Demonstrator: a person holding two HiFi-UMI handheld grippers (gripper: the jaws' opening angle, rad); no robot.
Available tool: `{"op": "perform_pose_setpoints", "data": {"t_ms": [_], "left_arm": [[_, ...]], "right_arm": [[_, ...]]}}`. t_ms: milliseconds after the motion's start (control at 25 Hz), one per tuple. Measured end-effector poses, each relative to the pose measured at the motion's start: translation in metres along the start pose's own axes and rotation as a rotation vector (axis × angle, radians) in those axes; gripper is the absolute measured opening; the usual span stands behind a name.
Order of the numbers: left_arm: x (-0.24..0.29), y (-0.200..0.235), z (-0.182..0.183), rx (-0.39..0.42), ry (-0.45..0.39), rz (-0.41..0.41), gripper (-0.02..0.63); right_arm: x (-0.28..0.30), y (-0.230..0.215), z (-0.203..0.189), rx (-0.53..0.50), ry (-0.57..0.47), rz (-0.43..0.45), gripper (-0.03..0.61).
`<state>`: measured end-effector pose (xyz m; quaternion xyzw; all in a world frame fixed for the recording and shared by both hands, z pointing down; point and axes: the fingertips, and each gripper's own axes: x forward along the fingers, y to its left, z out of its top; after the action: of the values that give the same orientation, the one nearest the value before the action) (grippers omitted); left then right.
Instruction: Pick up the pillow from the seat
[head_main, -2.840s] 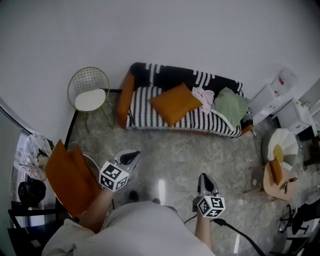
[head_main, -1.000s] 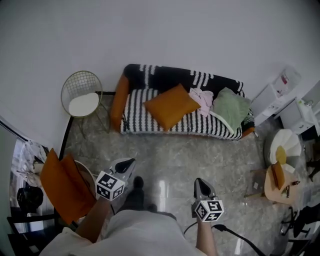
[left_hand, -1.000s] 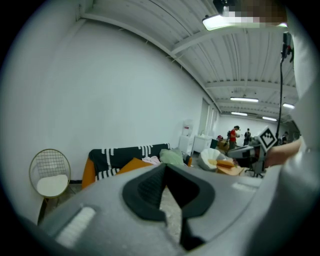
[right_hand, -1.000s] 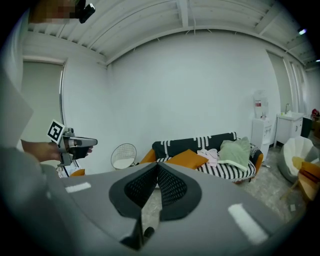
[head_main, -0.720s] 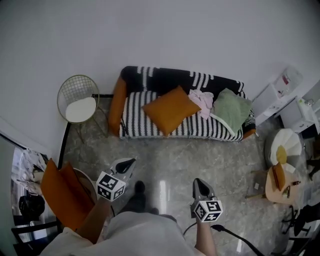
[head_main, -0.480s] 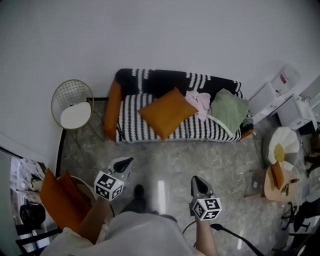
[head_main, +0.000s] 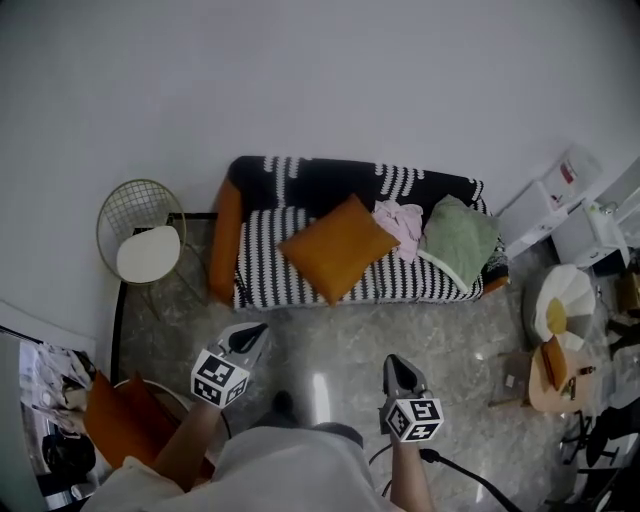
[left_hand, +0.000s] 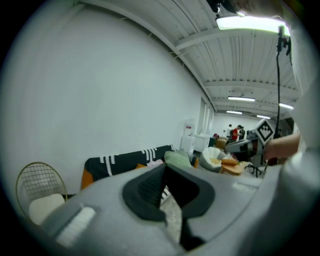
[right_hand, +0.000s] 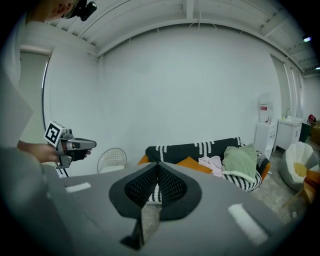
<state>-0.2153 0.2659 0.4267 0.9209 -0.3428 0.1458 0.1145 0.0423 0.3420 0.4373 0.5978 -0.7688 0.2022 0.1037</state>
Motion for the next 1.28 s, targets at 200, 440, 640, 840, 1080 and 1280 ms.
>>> {"op": "perform_pose_setpoints", "data": {"t_ms": [200,440,640,840,1080,1280], "left_arm": [[0.004,0.031,0.004,-0.008,-0.012,-0.002,-0.002],[0.015,0.047,0.003,-0.024,-0.009,-0.005,-0.001],[0.032,0.056,0.008,-0.035,-0.012,0.003,-0.002],[0.057,0.075,0.016,-0.05,-0.014,0.036,-0.002],[0.108,0.096,0.039,-0.052,-0.01,0.06,-0.002],[0.165,0.111,0.062,-0.053,-0.005,0.076,-0.002]], "right_arm": [[0.023,0.007,0.007,0.019,-0.006,-0.015,0.005],[0.038,0.003,0.011,0.042,-0.001,-0.031,0.005],[0.057,-0.009,0.017,0.048,0.009,-0.023,0.005],[0.092,-0.027,0.029,0.044,0.016,0.006,0.005],[0.144,-0.064,0.059,0.034,0.017,0.042,0.005],[0.189,-0.107,0.083,0.026,0.032,0.068,0.005]]}}
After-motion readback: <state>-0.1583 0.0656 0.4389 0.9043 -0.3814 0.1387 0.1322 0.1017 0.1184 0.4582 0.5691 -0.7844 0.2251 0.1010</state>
